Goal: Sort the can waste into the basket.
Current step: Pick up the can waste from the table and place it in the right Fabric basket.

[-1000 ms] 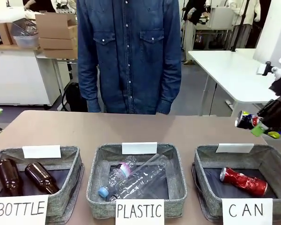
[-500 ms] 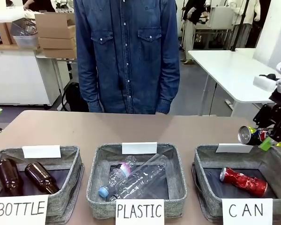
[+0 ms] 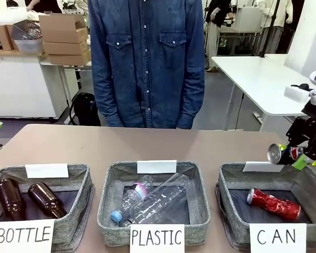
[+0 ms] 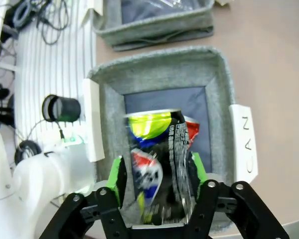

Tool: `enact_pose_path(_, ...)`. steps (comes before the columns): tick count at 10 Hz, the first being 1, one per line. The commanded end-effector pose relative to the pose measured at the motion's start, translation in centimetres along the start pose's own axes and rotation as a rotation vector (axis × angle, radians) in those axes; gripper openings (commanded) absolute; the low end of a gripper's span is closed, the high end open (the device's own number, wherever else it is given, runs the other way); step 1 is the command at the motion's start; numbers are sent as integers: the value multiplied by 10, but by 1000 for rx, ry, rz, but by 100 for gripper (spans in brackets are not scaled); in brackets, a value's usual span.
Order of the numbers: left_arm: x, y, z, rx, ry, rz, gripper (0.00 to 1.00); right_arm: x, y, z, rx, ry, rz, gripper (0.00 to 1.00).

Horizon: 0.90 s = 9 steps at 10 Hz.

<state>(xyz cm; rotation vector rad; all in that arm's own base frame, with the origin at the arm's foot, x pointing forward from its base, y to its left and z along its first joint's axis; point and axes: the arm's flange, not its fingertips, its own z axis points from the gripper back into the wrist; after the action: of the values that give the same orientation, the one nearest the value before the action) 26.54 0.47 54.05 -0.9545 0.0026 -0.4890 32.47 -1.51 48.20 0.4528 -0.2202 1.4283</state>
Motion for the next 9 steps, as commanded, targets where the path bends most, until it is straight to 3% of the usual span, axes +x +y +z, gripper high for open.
enact_pose_path(1, -2, 1, 0, 3, 4, 5, 100, 1, -7, 4, -2, -20, 25, 100)
enact_pose_path(7, -2, 1, 0, 3, 4, 5, 100, 4, -8, 4, 9, -46, 9, 100)
enact_pose_path(8, -2, 1, 0, 3, 4, 5, 100, 8, -6, 10, 60, -130, -42, 100)
enact_pose_path(9, -2, 1, 0, 3, 4, 5, 100, 18, -4, 23, 196, -344, -205, 100)
